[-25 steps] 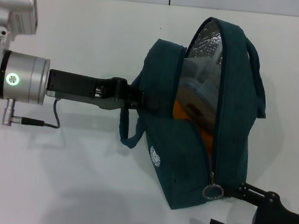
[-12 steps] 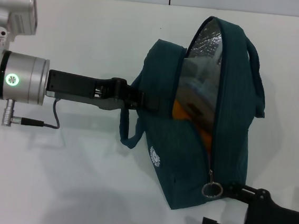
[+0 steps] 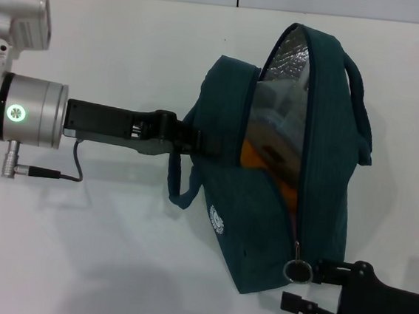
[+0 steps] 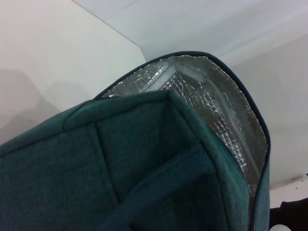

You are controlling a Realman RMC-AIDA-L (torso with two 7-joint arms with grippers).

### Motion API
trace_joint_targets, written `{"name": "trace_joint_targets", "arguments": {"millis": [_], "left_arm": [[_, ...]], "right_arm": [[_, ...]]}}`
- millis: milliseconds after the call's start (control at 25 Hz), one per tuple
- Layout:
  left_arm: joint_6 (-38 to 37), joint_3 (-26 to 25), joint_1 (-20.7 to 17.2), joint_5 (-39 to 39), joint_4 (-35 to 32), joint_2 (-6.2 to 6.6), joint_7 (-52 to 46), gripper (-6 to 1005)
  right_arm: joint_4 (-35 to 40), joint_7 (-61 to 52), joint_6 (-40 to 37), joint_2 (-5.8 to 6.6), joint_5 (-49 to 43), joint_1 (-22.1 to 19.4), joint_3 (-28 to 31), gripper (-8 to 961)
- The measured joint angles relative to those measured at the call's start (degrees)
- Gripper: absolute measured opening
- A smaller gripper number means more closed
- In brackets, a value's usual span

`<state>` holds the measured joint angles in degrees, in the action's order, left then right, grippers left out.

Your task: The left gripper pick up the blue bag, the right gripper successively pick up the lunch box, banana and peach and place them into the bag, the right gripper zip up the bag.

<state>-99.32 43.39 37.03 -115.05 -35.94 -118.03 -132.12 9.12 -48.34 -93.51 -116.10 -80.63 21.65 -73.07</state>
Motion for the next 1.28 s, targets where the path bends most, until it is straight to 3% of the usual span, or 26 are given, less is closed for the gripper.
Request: {"name": "trace_joint_targets", "arguments": {"millis": [480, 600, 960, 1280], "left_arm": [[0.0, -0.1, 0.1, 0.0, 0.0, 0.06, 0.0, 39], [0.0, 0.0, 0.1, 0.0, 0.0, 0.02, 0.1, 39], [0.0, -0.1, 0.0, 0.0, 0.0, 0.04, 0.2, 41], [-0.1, -0.2, 0.0, 0.0, 0.0, 0.16, 0.2, 42]], "right_arm": [[0.4, -0.1, 0.1, 0.00, 0.3, 0.1, -0.3, 278], [0.4, -0.1, 0.1, 0.00, 0.4, 0.1, -0.2, 58], [0.4, 0.0, -0.4, 0.07, 0.7, -0.3, 0.0, 10], [0.5, 0.5, -1.7, 0.61, 1.4, -3.7, 2.6, 10]]}}
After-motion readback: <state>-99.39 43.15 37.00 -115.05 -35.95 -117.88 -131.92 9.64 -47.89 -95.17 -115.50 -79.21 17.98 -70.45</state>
